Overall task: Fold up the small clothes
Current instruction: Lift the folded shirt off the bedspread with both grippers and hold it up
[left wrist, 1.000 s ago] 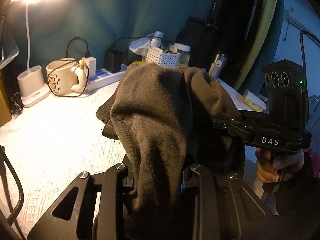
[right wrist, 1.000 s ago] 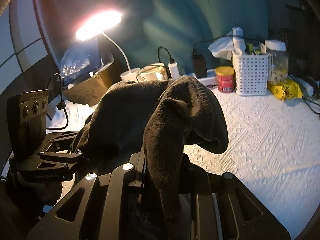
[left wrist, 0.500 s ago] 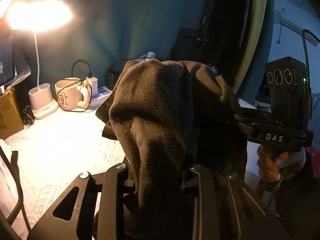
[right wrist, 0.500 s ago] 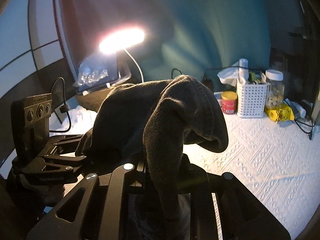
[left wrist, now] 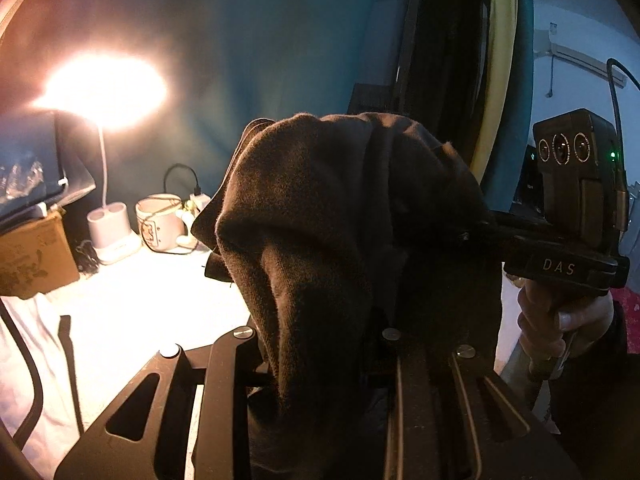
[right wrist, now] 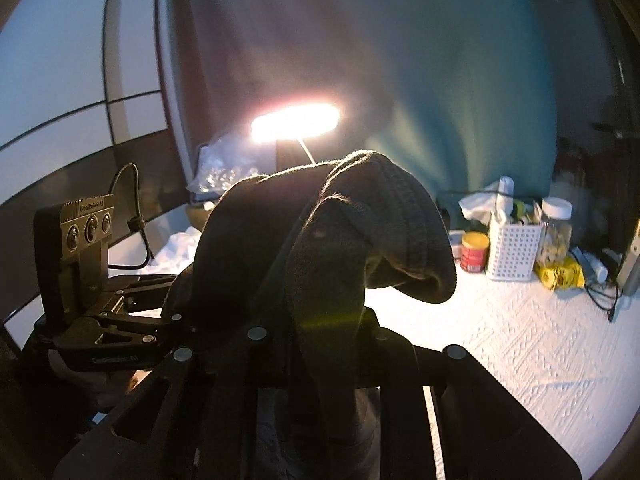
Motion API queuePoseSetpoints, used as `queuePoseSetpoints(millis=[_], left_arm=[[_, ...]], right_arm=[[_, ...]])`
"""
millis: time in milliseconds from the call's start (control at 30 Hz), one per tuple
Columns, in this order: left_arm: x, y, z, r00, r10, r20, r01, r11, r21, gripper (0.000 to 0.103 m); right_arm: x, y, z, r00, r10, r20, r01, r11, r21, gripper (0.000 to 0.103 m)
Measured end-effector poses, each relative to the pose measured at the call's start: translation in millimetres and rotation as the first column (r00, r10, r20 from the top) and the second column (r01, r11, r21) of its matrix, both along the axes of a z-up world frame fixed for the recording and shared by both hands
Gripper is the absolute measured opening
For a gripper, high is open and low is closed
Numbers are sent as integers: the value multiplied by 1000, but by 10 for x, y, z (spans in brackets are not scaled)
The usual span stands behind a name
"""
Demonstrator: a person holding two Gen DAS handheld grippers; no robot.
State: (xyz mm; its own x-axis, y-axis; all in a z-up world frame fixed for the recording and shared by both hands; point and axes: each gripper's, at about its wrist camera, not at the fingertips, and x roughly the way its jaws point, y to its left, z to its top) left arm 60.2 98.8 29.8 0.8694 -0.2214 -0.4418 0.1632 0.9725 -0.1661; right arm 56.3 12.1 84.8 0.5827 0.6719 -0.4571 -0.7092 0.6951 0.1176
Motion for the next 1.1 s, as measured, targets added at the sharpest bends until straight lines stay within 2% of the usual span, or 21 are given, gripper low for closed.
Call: queuePoseSetpoints(millis=[300, 500, 967, 1100], left_arm=[[-228, 57, 189, 997, 38, 69, -38, 999, 10, 25], [-366, 135, 286, 990, 76, 118, -78, 997, 12, 25], [-896, 470, 544, 963, 194, 189, -201, 979, 19, 25], [-923, 703, 494, 957, 223, 183, -227, 974, 0, 25]], right_arm=[[-281, 126, 315, 993, 60, 103, -62, 998, 9, 18], [-390, 247, 477, 985, 101, 142, -104, 994, 13, 17], [-665, 811, 761, 942, 243, 233, -251, 968, 5, 17], [-761, 998, 779, 927, 286, 242, -293, 956, -5, 17]])
